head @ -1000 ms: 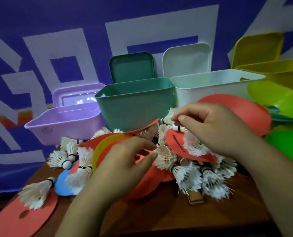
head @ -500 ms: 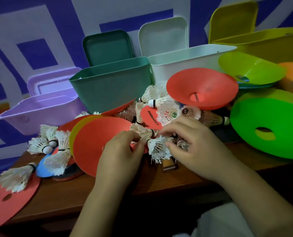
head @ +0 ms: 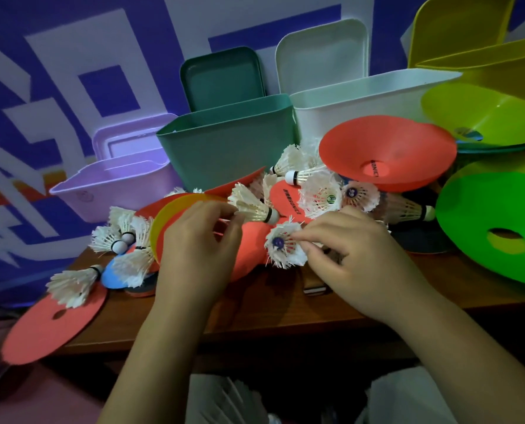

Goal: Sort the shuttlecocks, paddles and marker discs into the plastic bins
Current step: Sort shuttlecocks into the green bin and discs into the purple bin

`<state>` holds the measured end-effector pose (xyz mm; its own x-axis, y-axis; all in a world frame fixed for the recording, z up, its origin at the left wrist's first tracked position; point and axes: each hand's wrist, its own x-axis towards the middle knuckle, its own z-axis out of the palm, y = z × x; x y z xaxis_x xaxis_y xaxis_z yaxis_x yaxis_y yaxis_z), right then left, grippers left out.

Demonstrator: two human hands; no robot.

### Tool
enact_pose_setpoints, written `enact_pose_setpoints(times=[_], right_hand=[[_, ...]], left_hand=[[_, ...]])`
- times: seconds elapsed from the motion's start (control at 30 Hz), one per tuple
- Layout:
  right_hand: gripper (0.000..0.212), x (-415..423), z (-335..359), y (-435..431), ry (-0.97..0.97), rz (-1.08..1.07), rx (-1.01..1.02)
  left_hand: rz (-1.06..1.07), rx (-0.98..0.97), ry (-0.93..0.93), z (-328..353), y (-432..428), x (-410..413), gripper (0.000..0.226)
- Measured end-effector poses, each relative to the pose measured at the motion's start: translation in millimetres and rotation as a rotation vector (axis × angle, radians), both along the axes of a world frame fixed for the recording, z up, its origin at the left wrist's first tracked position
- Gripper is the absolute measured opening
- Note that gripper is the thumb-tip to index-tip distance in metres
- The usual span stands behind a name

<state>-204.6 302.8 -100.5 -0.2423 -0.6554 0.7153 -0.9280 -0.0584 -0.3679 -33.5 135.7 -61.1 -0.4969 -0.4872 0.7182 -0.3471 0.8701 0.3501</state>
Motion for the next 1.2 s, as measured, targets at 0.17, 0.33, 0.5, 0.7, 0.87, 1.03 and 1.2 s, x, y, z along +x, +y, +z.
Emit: enact_pose_setpoints(times=[0.17, 0.33, 0.5, 0.7, 0.87, 1.03, 1.2], right_hand=[[0.021, -1, 28, -7, -0.144, 0.027, -0.078], [0.023, 1, 54, -31, -0.185, 0.01, -0.102], [0.024, 14, 81, -66, -0.165, -0.003, -0.123], [0.028, 8, 111, -108, -0.238, -0.098, -0.007], [0.029, -6, 140, -134, -0.193, -0.215, 0.142], [0.03, -21, 167, -157, -0.098, -0.344, 0.292], [0.034, -37, 189, -176, -0.067, -0.416, 0.358]], left_hand=[[0.062, -0.036, 0.05, 49, -24, -2, 0.012], [0.051, -0.095, 0.046, 127, -68, -21, 0.015], [-0.009, -0.079, -0.087, 181, -102, -42, 0.009], [-0.024, -0.055, -0.093, 192, -145, -60, 0.004], [0.119, -0.054, -0.201, 179, -175, -82, 0.014], [0.252, 0.037, -0.372, 166, -210, -81, 0.03], [0.213, 0.107, -0.562, 149, -230, -79, 0.02]])
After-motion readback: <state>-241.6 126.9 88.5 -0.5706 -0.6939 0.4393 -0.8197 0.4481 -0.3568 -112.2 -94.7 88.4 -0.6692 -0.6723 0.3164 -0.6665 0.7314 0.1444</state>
